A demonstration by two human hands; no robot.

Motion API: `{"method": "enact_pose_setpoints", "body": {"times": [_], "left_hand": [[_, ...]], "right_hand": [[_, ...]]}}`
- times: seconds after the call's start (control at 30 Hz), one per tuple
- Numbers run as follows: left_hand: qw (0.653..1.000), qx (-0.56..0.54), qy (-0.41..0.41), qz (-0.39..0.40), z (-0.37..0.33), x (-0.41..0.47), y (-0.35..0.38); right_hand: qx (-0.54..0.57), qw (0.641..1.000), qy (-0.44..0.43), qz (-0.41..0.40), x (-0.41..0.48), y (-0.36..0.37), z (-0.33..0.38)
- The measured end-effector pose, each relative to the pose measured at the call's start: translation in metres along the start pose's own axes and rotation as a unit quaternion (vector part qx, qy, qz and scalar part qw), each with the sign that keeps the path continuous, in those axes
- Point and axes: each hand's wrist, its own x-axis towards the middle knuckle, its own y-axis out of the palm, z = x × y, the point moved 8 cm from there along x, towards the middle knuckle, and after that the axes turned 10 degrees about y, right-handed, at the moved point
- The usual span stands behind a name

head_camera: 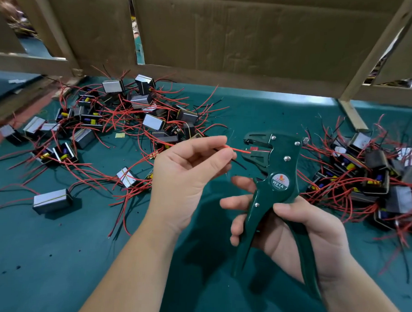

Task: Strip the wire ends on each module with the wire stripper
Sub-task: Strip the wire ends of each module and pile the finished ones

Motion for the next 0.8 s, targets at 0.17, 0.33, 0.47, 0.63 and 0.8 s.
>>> {"method": "enact_pose_setpoints", "body": {"times": [0.17,0.33,0.47,0.63,0.8], "left_hand": [[0.999,-0.011,0.015,-0.028,-0.004,0.000,-0.002],[0.999,-0.008,0.025,-0.045,-0.009,0.002,-0.007],[1.000,0.002,0.012,-0.020,-0.007,0.002,-0.005],[1.000,-0.011,0.027,-0.007,-0.011,0.001,-0.001],[0.999,-0.018,0.041,-0.006,-0.013,0.001,0.000]], "right_hand": [[-0.020,1.000,-0.003,0.008,-0.001,0.001,0.002],[-0.038,0.999,0.008,0.019,-0.001,0.005,-0.003],[-0.054,0.998,0.011,0.013,-0.001,0.004,-0.006],[-0.065,0.998,0.013,0.011,-0.001,0.002,-0.008],[-0.068,0.997,0.021,0.004,0.000,-0.001,-0.009]]}}
